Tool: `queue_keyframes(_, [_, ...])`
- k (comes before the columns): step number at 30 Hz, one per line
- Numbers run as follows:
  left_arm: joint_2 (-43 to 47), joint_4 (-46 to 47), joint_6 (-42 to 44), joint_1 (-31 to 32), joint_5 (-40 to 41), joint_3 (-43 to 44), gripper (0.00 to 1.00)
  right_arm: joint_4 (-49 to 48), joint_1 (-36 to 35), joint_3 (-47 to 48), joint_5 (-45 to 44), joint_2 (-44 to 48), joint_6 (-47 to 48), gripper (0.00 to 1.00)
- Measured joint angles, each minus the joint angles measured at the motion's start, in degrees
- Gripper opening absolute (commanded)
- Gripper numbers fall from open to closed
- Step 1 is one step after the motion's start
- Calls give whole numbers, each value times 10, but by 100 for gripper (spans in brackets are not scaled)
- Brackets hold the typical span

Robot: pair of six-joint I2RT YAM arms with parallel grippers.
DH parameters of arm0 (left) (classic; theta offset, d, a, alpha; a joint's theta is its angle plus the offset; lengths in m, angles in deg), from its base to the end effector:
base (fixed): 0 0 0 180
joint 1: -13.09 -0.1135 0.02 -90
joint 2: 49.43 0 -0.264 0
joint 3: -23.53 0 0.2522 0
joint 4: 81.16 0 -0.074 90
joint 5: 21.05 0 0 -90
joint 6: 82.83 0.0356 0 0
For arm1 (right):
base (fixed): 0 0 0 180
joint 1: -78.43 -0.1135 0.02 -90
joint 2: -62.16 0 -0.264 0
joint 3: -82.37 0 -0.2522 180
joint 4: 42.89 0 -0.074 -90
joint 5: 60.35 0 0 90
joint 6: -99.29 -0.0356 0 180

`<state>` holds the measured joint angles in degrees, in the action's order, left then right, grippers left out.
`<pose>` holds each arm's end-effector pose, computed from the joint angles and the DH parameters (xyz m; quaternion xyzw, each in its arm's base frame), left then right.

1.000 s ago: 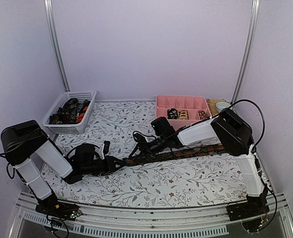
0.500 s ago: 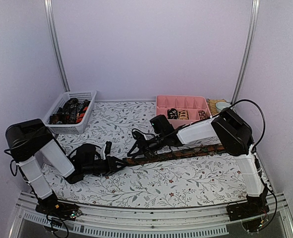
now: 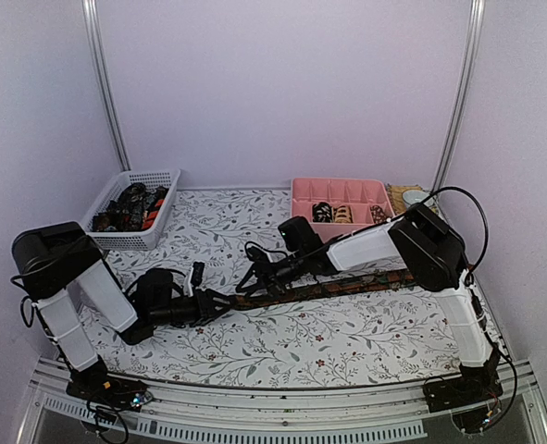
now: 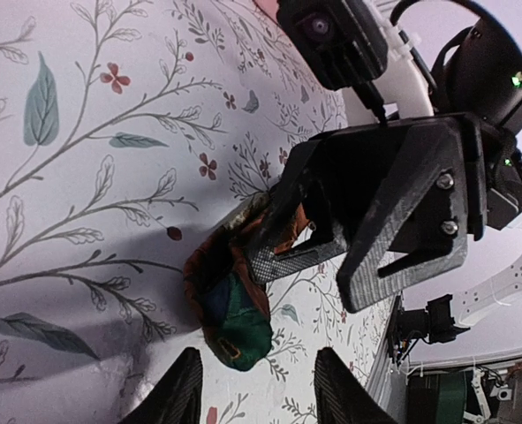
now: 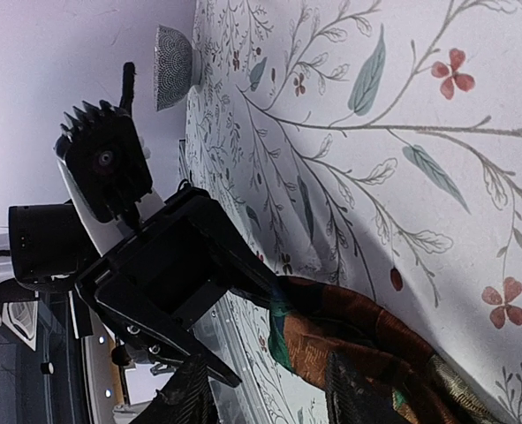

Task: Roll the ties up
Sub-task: Roll the tie at the center of the board.

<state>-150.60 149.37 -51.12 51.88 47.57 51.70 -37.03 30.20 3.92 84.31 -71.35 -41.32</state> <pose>0.1820 -0.1629 0.0904 -0.0367 0.8226 -0.5114 0.2460 0.3051 0.3851 0.1135 0.1853 -0.8019 -0.5650 0.0590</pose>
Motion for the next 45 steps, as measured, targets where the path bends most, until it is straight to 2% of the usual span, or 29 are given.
queue_keyframes(10, [-1,27,-10,-14,-2,-17,39,2,0,0,0,-22,-9,46])
queue_keyframes(15, [-33,77,-27,-17,-10,-18,22,-1,0,0,2,-23,-11,48])
queue_keyframes(18, [-65,116,-39,-18,-19,-19,17,-5,0,0,5,-24,-14,48])
queue_keyframes(27, [-138,218,-69,-20,-41,-23,17,-20,0,0,15,-30,-28,48])
queue_keyframes(38, [-170,240,-74,-20,-72,9,17,-32,0,0,18,-33,-42,47])
queue_keyframes(45, [-179,239,-73,-21,-88,28,17,-33,0,0,19,-35,-47,40])
